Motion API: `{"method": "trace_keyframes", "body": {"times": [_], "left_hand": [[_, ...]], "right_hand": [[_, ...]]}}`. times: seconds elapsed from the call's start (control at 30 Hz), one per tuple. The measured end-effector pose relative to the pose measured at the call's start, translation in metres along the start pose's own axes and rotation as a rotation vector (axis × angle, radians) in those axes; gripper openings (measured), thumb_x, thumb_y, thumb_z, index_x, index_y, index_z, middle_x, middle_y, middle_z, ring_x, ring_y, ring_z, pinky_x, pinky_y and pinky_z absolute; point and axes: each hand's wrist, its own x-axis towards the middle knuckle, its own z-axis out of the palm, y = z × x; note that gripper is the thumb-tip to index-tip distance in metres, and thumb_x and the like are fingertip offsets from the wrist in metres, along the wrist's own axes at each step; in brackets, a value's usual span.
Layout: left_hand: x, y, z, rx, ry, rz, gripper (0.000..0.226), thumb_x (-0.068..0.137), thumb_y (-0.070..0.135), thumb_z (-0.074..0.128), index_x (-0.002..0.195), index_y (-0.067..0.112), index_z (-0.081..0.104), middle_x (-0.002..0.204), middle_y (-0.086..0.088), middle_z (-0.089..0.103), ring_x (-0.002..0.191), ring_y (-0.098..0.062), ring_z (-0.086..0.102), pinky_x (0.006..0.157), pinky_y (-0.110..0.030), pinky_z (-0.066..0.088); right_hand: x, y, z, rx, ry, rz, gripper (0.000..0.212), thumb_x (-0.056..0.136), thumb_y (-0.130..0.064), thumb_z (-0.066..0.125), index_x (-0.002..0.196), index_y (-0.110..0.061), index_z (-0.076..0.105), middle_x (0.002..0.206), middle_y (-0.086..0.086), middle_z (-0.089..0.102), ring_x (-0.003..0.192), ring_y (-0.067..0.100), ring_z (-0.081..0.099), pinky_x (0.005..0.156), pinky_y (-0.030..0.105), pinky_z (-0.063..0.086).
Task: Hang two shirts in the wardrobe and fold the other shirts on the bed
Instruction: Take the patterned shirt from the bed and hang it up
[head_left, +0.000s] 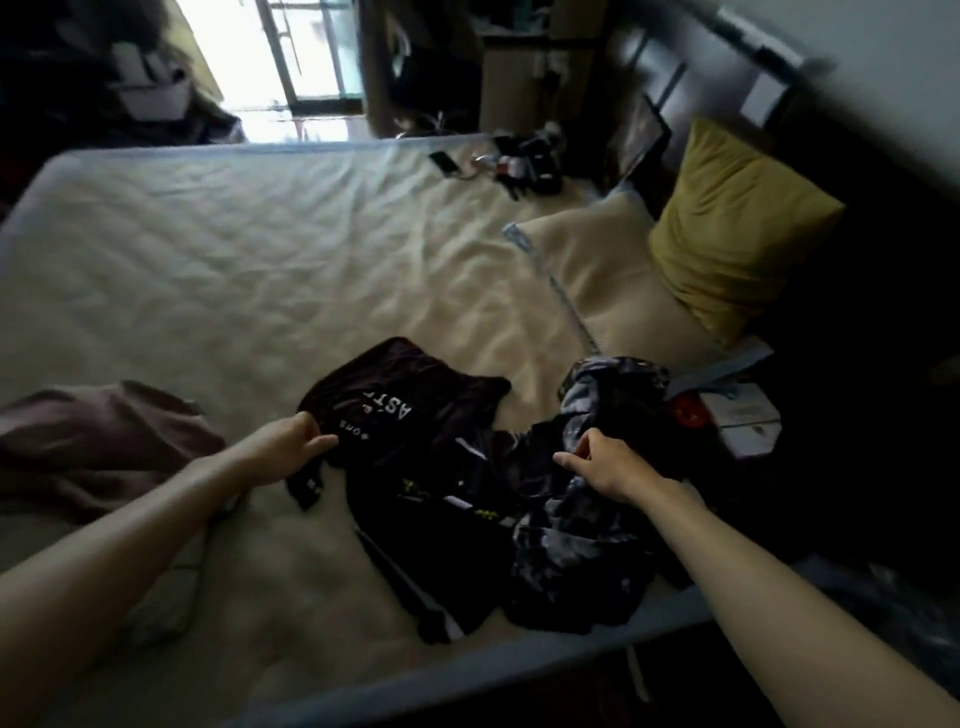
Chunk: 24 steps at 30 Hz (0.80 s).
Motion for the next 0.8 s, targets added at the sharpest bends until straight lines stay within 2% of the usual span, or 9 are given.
{"method": "trace_keyframes", "body": {"times": [0.1,0.2,0.27,0.4,0.57,0.63,0.7,0.73,0.8], "left_hand": [[-0.009,-0.05,0.041,-0.009,-0.067,-0.061,0.029,0.098,0.045,0.056,0.092,0.016,0.053,0.088,-0.001,0.06,0.089,-0.024,0.062,0.071,-0.029,0.04],[0.006,-0.081,0.082,-0.036,-0.149,-0.054,0.028,0.098,0.046,0.056,0.092,0.019,0.054,0.089,0.002,0.062,0.082,-0.016,0.061,0.067,-0.028,0.042],[0.023,-0.087,0.106,-0.059,-0.201,-0.044,0.026,0.098,0.046,0.056,0.092,0.021,0.054,0.089,0.004,0.063,0.08,-0.01,0.06,0.065,-0.025,0.044],[0.063,-0.075,0.146,-0.113,-0.253,-0.015,0.025,0.099,0.045,0.054,0.095,0.021,0.056,0.09,0.004,0.064,0.082,-0.01,0.061,0.067,-0.025,0.047],[0.089,-0.024,0.183,-0.102,-0.366,0.116,0.022,0.101,0.042,0.051,0.095,0.021,0.054,0.092,0.002,0.064,0.081,-0.011,0.061,0.07,-0.026,0.047],[0.096,0.003,0.189,-0.085,-0.375,0.168,0.02,0.101,0.04,0.051,0.096,0.021,0.055,0.092,0.003,0.064,0.081,-0.009,0.06,0.07,-0.025,0.046],[0.105,0.03,0.195,-0.079,-0.358,0.231,0.018,0.101,0.037,0.053,0.097,0.019,0.057,0.087,0.009,0.064,0.079,-0.007,0.06,0.068,-0.022,0.045],[0.109,0.044,0.198,-0.081,-0.356,0.265,0.017,0.1,0.034,0.054,0.098,0.018,0.058,0.085,0.012,0.063,0.078,-0.005,0.06,0.066,-0.019,0.044],[0.118,0.075,0.209,-0.094,-0.372,0.336,0.013,0.098,0.029,0.057,0.103,0.017,0.06,0.093,0.008,0.067,0.085,-0.011,0.064,0.072,-0.022,0.048]], "right_hand": [[0.034,-0.009,0.042,-0.022,-0.009,0.066,0.067,0.091,-0.064,0.054,0.129,-0.009,0.043,0.129,0.012,0.052,0.114,0.031,0.056,0.085,0.039,0.047],[0.059,0.011,0.061,-0.047,0.101,0.287,0.098,0.089,-0.064,0.056,0.152,-0.005,0.011,0.156,0.02,0.025,0.133,0.04,0.043,0.102,0.046,0.045],[0.071,0.032,0.064,-0.024,0.049,0.366,0.107,0.085,-0.064,0.063,0.154,-0.004,0.008,0.157,0.02,0.026,0.134,0.039,0.044,0.101,0.044,0.045],[0.08,0.054,0.092,-0.134,-0.251,0.269,0.104,0.068,-0.07,0.075,0.144,-0.012,0.033,0.144,0.013,0.05,0.128,0.03,0.053,0.102,0.04,0.047],[0.075,0.058,0.161,-0.243,-0.271,0.264,0.125,0.078,-0.067,0.068,0.158,-0.013,-0.012,0.148,0.013,0.049,0.136,0.031,0.046,0.115,0.046,0.03],[0.068,0.06,0.17,-0.188,-0.271,0.291,0.117,0.083,-0.062,0.067,0.157,-0.007,-0.005,0.147,0.014,0.049,0.134,0.033,0.049,0.108,0.044,0.037],[0.062,0.068,0.17,-0.065,-0.321,0.303,0.087,0.084,-0.059,0.068,0.147,-0.01,0.032,0.134,0.011,0.057,0.124,0.031,0.055,0.092,0.039,0.046],[0.057,0.074,0.168,0.005,-0.355,0.293,0.062,0.084,-0.058,0.068,0.127,-0.015,0.052,0.117,0.006,0.064,0.114,0.028,0.061,0.082,0.036,0.047],[0.041,0.084,0.161,0.101,-0.422,0.265,0.038,0.085,-0.057,0.067,0.093,-0.02,0.061,0.088,-0.002,0.064,0.091,0.022,0.065,0.069,0.032,0.045]]}}
